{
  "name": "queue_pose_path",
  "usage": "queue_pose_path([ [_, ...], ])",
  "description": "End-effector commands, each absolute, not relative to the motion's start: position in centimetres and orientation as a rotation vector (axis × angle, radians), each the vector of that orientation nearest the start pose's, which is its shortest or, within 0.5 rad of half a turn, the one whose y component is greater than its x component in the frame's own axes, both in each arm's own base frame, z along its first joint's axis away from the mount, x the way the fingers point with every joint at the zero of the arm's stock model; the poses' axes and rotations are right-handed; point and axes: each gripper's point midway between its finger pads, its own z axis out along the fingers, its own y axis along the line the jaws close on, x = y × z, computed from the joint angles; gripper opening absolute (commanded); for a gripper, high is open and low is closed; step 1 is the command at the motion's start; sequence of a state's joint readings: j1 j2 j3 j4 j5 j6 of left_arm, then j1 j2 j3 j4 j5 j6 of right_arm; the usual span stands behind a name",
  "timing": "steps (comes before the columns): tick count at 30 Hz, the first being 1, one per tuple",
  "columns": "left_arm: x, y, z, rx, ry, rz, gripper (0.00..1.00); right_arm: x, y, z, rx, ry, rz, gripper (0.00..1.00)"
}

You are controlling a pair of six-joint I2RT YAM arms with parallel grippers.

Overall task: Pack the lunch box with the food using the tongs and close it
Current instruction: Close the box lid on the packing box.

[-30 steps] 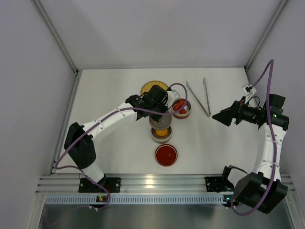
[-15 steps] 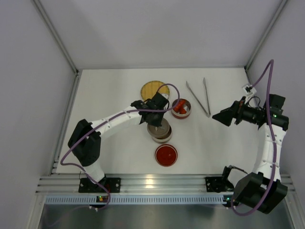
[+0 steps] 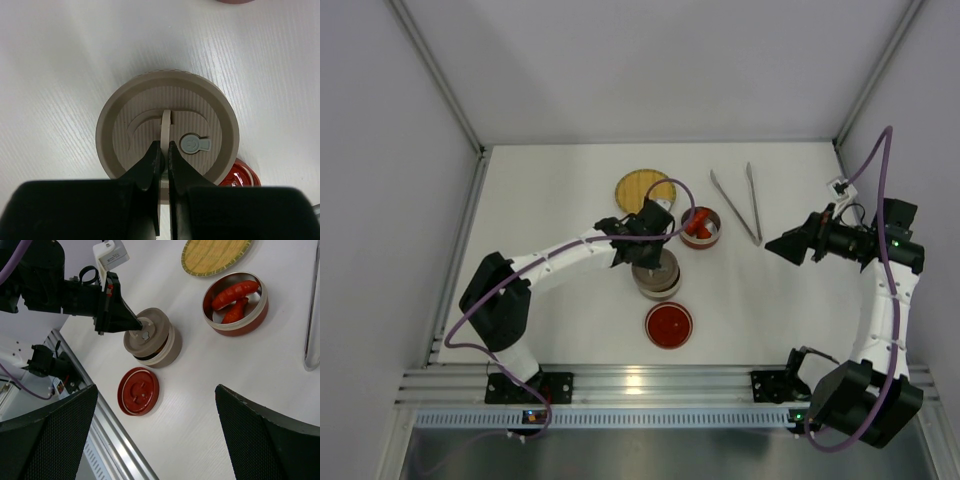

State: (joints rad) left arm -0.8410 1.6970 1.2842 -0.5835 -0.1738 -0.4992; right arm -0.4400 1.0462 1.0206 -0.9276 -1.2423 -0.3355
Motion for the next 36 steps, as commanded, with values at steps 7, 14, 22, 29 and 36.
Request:
queue_pose_path([
  [7, 28.1, -31.7, 12.5, 0.409, 2.426, -0.297, 0.0, 24.1, 6.3, 26.3, -0.365, 1.894, 0.999, 0.99],
  [14, 27.9, -31.8, 12.0, 0.417, 2.437, -0.294, 0.0, 24.1, 6.3, 26.3, -0.36, 1.894, 1.001, 0.99],
  [22, 27.5, -31.7, 11.1, 0.43, 2.453, -0.299, 0.0, 24.1, 6.3, 26.2, -0.358, 1.895, 1.003, 0.99],
  [29, 27.4, -31.8, 10.6, 0.439, 2.461, -0.295, 0.0, 24.1, 6.3, 26.2, -0.358, 1.894, 1.007, 0.99],
  [36, 27.9, -31.6, 10.1, 0.416, 2.48, -0.283, 0.0, 24.0, 6.3, 26.2, -0.358, 1.895, 1.003, 0.99],
])
